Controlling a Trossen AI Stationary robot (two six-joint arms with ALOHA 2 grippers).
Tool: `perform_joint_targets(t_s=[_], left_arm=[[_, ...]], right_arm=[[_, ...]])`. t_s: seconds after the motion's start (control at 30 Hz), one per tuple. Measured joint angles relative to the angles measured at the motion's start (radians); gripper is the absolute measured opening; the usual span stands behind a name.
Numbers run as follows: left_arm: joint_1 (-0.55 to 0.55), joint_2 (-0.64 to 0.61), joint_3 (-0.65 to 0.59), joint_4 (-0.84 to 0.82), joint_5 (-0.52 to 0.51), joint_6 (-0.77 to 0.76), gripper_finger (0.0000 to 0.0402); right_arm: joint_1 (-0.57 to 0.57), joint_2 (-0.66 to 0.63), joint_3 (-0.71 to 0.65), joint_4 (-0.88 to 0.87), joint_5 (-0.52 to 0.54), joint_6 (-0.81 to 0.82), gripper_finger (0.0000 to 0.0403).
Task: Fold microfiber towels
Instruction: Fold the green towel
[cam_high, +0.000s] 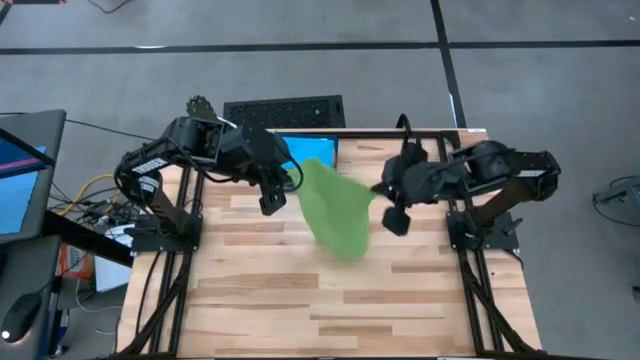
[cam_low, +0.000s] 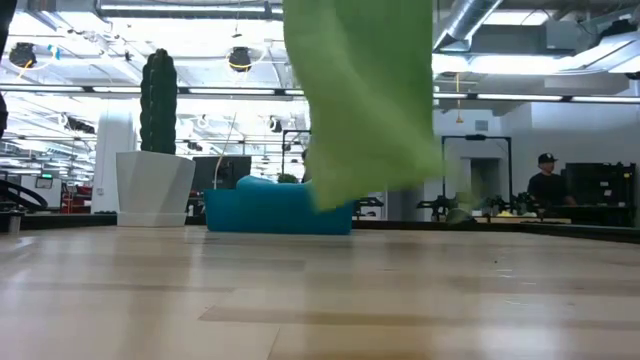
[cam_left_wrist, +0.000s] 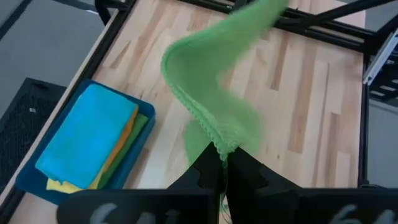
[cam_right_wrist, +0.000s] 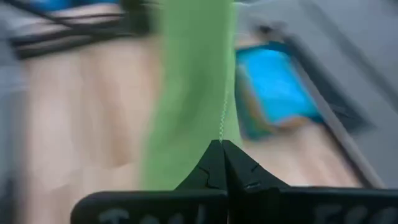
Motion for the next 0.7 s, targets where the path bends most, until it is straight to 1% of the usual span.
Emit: perform_joint_targets(t_s=[0.03, 0.07, 0.23, 0.37, 0.43, 0.57, 0.7], left_arm=[[0.000, 0.000, 0.000, 0.000, 0.000, 0.002, 0.0000], [0.000, 0.000, 0.000, 0.000, 0.000, 0.002, 0.0000], [0.015, 0.000, 0.000, -0.006, -0.027, 0.043, 0.0000], [0.045, 0.000, 0.000, -0.039, -0.119, 0.102, 0.0000], [0.072, 0.000, 0.000, -0.058, -0.146, 0.123, 0.0000], [0.133, 0.000, 0.000, -0.077, -0.151, 0.170, 0.0000], [0.157, 0.000, 0.000, -0.075, -0.155, 0.172, 0.0000]], right_arm=[[0.001, -0.002, 0.002, 0.024, -0.024, -0.029, 0.0003], [0.003, -0.003, 0.003, 0.038, -0.022, -0.046, 0.0003], [-0.016, 0.000, 0.002, 0.010, 0.038, -0.063, 0.0006], [-0.058, -0.010, 0.002, -0.033, 0.106, -0.070, 0.0005], [-0.084, -0.018, 0.002, -0.044, 0.136, -0.071, 0.0003], [-0.118, -0.043, 0.002, -0.051, 0.167, -0.069, 0.0003], [-0.095, -0.064, 0.002, -0.053, 0.171, -0.013, 0.0003]])
